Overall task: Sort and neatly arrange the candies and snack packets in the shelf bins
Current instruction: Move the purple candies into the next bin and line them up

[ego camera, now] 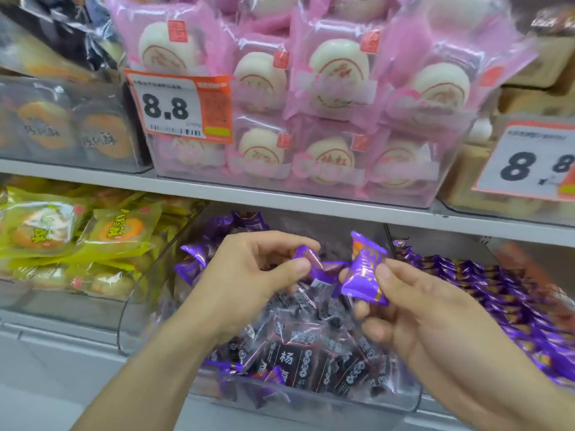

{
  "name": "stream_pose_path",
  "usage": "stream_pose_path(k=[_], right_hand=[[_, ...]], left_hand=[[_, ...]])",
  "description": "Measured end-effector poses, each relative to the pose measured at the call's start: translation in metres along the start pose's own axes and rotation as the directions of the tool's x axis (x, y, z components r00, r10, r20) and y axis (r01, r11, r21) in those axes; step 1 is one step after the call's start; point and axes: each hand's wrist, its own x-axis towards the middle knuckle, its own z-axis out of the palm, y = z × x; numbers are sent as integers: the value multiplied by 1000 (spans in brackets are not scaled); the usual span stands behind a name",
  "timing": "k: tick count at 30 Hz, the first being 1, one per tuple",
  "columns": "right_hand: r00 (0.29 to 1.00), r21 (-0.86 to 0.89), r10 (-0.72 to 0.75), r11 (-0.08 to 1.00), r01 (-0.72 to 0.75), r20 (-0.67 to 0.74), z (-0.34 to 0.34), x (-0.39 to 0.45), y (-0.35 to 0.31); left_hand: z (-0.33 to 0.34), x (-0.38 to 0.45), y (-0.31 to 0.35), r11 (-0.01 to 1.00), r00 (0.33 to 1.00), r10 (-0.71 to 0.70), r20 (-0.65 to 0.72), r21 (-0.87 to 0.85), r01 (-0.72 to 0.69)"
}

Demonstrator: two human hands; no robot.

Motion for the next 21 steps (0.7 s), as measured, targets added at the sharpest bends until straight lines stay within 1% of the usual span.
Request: stream_pose_path(k=[2, 3, 4, 6, 8, 10, 11, 12, 14, 16, 18, 20, 21], right_hand=[[992, 82, -76, 993, 84, -105, -14, -12, -2], [985, 114, -88, 988, 105, -148, -22, -15, -4], [980, 133, -89, 984, 114, -180, -31, -17, -6], [978, 138, -69, 986, 98, -198, -46, -19, -11], [977, 166, -31, 984, 67, -212, -60, -21, -18], [979, 186, -10, 981, 49, -201, -71, -22, -22], [980, 190, 8, 981, 30, -198, -77, -21, -24], [979, 189, 34, 982, 5, -201, -82, -19, -25], [965, 161, 77, 986, -37, -251, -90, -16, -27], [958, 80, 26, 997, -3, -286, -101, -15, -26], [963, 0, -38, 999, 40, -268, -107, -21, -23], [972, -8, -47, 999, 47, -228, -114, -27, -19], [978, -5, -36, 999, 35, -205, -117, -28, -18]], left_hand=[[26, -2, 7, 984, 1000, -24, 18, -178, 26], [38, -2, 9, 969, 998, -31, 46, -242, 41], [49, -2, 10, 962, 996, -29, 79, -268, 50], [66, -2, 13, 960, 991, -16, 133, -275, 53], [81, -1, 18, 955, 988, -14, 156, -292, 60], [97, 0, 22, 950, 993, -23, 113, -306, 57], [105, 0, 22, 958, 997, -29, 77, -283, 50], [111, 0, 22, 969, 998, -34, 45, -242, 44], [119, -2, 21, 989, 999, -25, 20, -148, 28], [124, -2, 19, 993, 999, -18, 33, -115, 21], [126, -2, 17, 983, 998, -49, 49, -172, 57], [127, -3, 16, 974, 994, -85, 67, -207, 97], [126, -4, 14, 977, 993, -89, 75, -186, 102]])
